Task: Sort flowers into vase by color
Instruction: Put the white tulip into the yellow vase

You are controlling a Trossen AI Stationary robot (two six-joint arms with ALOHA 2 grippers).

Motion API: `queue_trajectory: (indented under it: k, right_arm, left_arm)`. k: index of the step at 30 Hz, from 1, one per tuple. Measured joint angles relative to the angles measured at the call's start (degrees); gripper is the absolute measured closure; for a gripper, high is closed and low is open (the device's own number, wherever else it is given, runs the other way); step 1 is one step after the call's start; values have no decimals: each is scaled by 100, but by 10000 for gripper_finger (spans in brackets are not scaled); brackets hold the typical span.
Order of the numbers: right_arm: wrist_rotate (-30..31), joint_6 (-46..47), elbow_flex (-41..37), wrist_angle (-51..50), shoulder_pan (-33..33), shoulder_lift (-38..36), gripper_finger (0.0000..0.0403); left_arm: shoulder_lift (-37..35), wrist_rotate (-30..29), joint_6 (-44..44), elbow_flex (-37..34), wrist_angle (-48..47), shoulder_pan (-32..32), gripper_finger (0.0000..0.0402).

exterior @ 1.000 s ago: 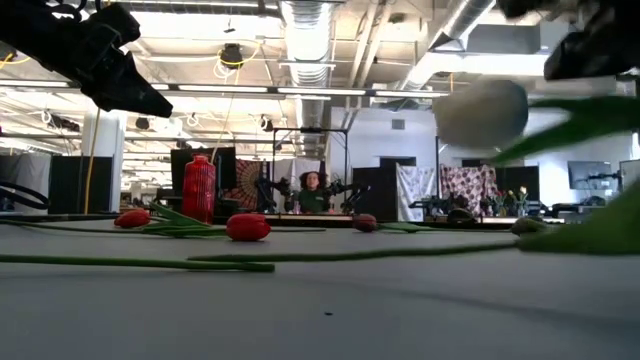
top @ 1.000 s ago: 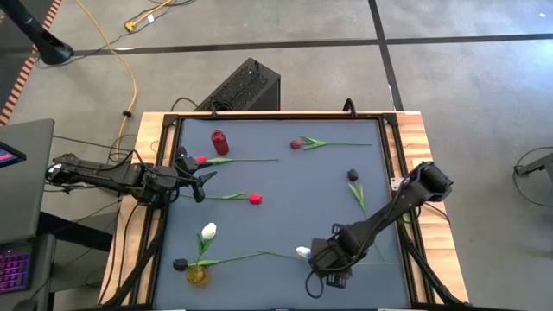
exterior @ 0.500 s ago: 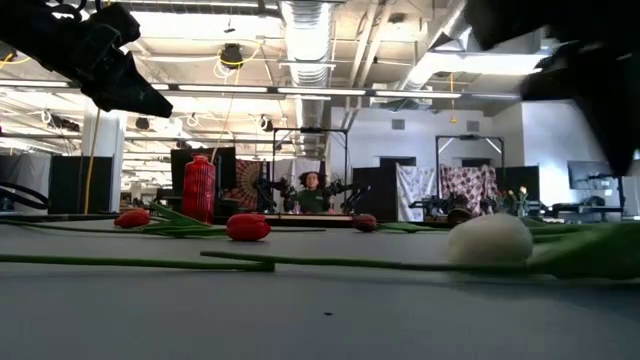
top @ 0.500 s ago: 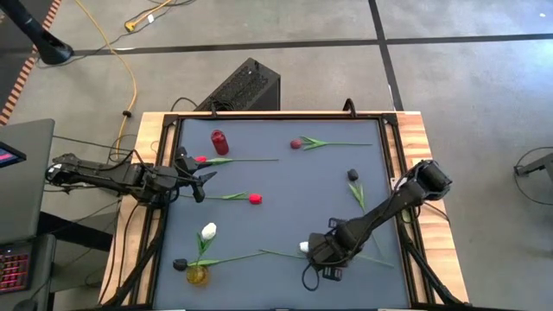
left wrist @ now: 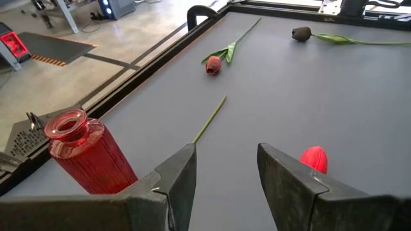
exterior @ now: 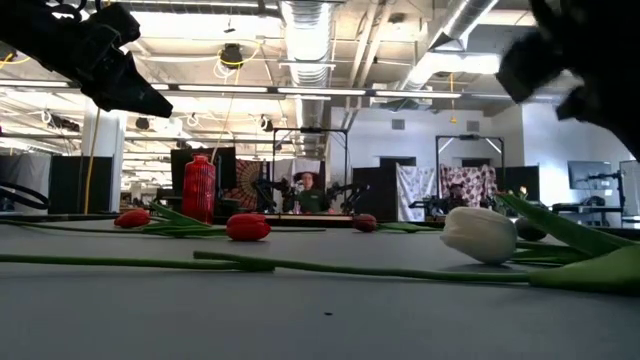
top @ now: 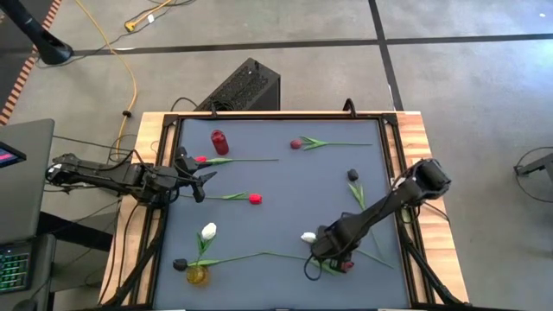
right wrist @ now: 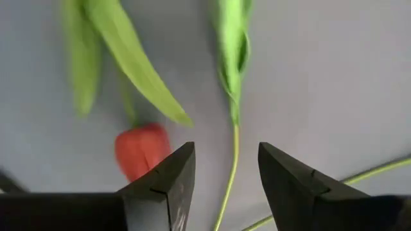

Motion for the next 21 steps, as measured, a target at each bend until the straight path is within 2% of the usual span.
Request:
queue_trajectory:
  k: [9, 14, 17, 21]
  right_arm:
    - [148, 458, -788, 483, 300, 4, 207]
    - [159, 463, -918, 948, 388, 4, 207]
    - [396, 493, -960, 978, 387, 4, 209]
    - [500, 530, -1091, 1201, 311, -16, 231]
  left_arm:
    - [-2, 0, -2, 0, -2, -1, 246]
    - [0, 2, -46, 0, 0, 1, 246]
    - [0, 2, -49, 0, 0, 0, 246]
    - [0, 2, -55, 0, 0, 1, 246]
